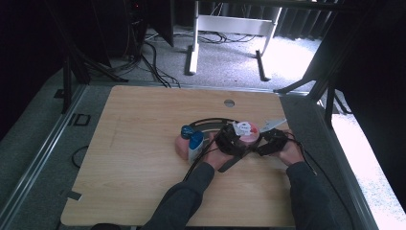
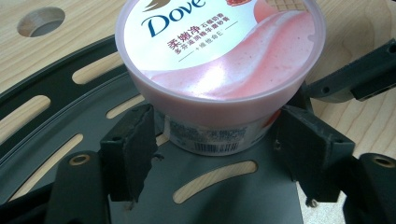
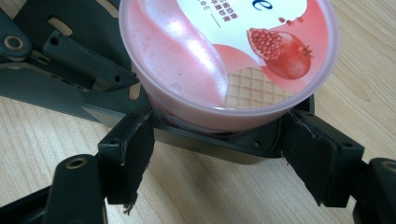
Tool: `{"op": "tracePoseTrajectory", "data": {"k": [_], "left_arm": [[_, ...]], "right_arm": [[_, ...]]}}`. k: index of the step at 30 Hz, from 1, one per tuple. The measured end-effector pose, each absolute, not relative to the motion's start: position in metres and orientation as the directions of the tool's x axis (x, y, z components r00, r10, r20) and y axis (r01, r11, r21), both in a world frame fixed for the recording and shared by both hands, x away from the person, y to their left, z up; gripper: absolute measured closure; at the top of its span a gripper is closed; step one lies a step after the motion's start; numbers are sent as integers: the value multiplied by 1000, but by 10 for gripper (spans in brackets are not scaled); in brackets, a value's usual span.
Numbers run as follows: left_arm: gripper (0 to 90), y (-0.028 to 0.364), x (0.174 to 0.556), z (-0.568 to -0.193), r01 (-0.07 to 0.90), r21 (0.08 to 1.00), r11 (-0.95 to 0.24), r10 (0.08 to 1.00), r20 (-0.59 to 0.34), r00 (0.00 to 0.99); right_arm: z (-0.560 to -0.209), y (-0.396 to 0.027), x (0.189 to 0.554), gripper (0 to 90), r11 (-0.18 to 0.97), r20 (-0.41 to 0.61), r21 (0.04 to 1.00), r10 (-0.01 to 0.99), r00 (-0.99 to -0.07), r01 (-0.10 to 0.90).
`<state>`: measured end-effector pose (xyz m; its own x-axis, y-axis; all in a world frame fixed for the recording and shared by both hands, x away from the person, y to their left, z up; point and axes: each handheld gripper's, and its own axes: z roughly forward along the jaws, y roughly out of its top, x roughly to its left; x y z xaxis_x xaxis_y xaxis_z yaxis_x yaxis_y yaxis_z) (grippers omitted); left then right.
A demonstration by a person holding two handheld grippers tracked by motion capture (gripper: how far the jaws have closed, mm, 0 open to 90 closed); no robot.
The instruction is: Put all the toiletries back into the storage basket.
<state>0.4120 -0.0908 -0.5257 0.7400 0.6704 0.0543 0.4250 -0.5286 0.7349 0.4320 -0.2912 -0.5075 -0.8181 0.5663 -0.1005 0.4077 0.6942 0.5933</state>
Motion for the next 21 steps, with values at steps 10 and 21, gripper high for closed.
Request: {"op": "tracePoseTrajectory", "data": {"k": [10,21], "left_arm": [[319,-89,412,-526,425,738,-523,674,53,737],[340,-87,413,-525,430,744,-512,675,38,737]], "right_arm": [[-508,-290,427,260,694,-101,593,566,-818,407],[-500,-303,424,276,664,-71,621,575,-815,415]]}}
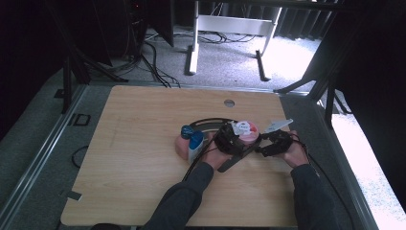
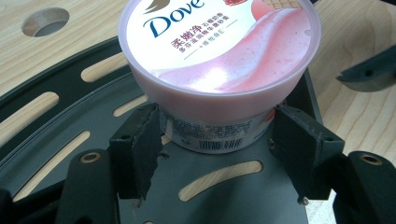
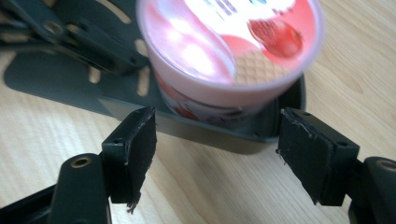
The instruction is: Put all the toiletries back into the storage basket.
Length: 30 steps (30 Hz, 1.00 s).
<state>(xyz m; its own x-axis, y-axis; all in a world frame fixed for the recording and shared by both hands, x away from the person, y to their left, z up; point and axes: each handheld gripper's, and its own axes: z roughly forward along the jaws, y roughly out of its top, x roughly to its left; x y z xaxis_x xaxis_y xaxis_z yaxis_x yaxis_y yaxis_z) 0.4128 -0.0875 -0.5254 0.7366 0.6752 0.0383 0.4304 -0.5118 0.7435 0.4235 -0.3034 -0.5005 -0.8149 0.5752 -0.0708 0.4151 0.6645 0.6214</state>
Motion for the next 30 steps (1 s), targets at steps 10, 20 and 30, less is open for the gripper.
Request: {"op": "tracePoseTrajectory", "data": {"k": [10,20,30], "left_arm": [[431,-92,409,-525,409,745,-526,661,57,748],[445,-93,407,-525,411,744,-526,664,57,746],[501,-85,390,-509,411,777,-477,638,-16,770]], "right_arm": [[-516,-310,428,242,633,-54,623,622,-781,460],[-517,-314,429,242,608,-21,641,623,-782,468],[-521,-317,412,325,578,-16,679,627,-779,452]]}}
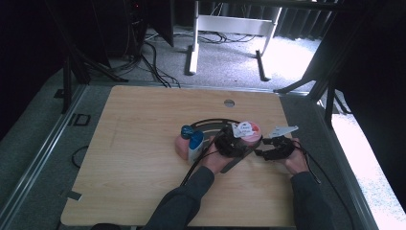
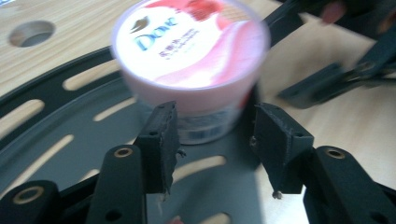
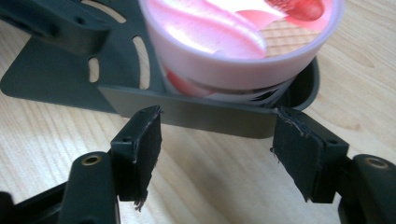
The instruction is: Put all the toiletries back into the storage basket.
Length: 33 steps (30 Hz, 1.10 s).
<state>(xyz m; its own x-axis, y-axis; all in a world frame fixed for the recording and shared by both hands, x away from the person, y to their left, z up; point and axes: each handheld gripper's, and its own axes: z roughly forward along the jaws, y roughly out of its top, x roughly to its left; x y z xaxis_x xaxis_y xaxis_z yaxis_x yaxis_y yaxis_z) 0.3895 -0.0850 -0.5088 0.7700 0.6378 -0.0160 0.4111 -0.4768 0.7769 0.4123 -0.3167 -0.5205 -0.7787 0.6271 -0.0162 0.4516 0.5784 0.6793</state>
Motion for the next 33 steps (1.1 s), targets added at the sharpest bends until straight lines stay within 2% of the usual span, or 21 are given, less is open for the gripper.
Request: {"op": "tracePoseTrajectory", "data": {"k": [14,19,23,33], "left_arm": [[520,-69,376,-506,455,761,-462,603,-107,791],[517,-65,371,-506,444,754,-484,608,-75,791],[488,-62,366,-509,460,759,-461,606,-109,788],[455,-61,355,-509,441,767,-466,578,-113,808]], "right_arm": [[-529,-298,365,349,561,-35,710,631,-775,425],[-534,-298,345,335,543,-20,716,644,-765,439],[-541,-300,336,327,535,-17,714,659,-752,452],[-550,-300,321,304,503,-21,728,695,-719,466]]}}
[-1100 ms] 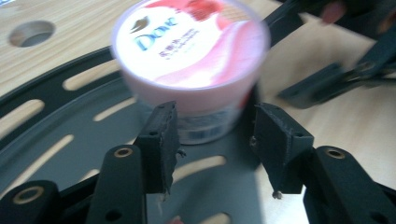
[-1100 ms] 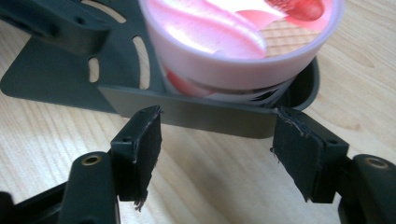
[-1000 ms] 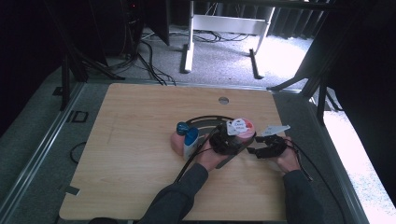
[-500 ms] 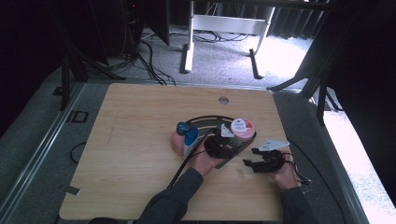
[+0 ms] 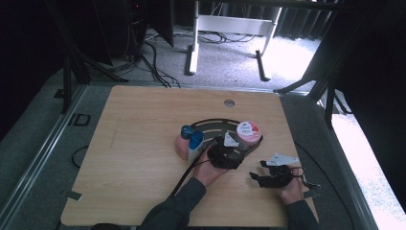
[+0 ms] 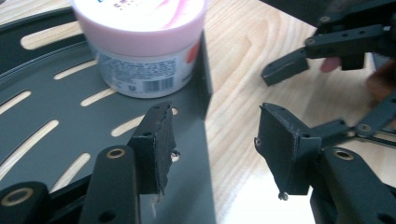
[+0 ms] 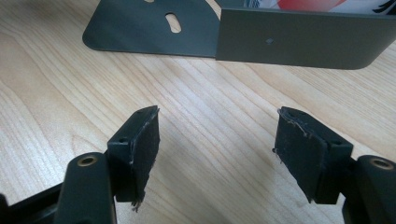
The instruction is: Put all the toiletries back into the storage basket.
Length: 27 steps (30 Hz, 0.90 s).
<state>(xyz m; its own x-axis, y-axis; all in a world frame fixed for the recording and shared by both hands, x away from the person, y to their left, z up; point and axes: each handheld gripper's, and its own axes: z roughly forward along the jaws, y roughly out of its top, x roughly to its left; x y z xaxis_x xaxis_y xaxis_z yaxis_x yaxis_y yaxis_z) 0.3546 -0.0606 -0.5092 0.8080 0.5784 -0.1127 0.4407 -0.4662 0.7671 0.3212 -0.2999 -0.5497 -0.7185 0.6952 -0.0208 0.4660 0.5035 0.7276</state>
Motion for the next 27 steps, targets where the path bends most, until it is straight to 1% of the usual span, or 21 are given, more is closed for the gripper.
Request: {"op": "tracePoseTrajectory", "data": {"k": [6,15,17,22,27], "left_arm": [[442,-60,349,-505,423,768,-480,559,-103,823],[441,-55,346,-500,419,766,-487,551,-104,828],[430,-54,346,-498,425,765,-484,548,-114,829],[404,-51,345,-494,415,763,-495,541,-104,835],[391,-48,344,-489,423,770,-479,541,-120,832]], "right_arm": [[-555,-298,321,294,508,-29,722,701,-713,470],[-558,-303,322,284,490,-6,729,702,-712,478],[-559,-304,323,277,489,-4,733,699,-715,473],[-559,-304,323,275,488,-4,735,697,-717,471],[-559,-304,323,274,488,-4,735,697,-717,470]]}}
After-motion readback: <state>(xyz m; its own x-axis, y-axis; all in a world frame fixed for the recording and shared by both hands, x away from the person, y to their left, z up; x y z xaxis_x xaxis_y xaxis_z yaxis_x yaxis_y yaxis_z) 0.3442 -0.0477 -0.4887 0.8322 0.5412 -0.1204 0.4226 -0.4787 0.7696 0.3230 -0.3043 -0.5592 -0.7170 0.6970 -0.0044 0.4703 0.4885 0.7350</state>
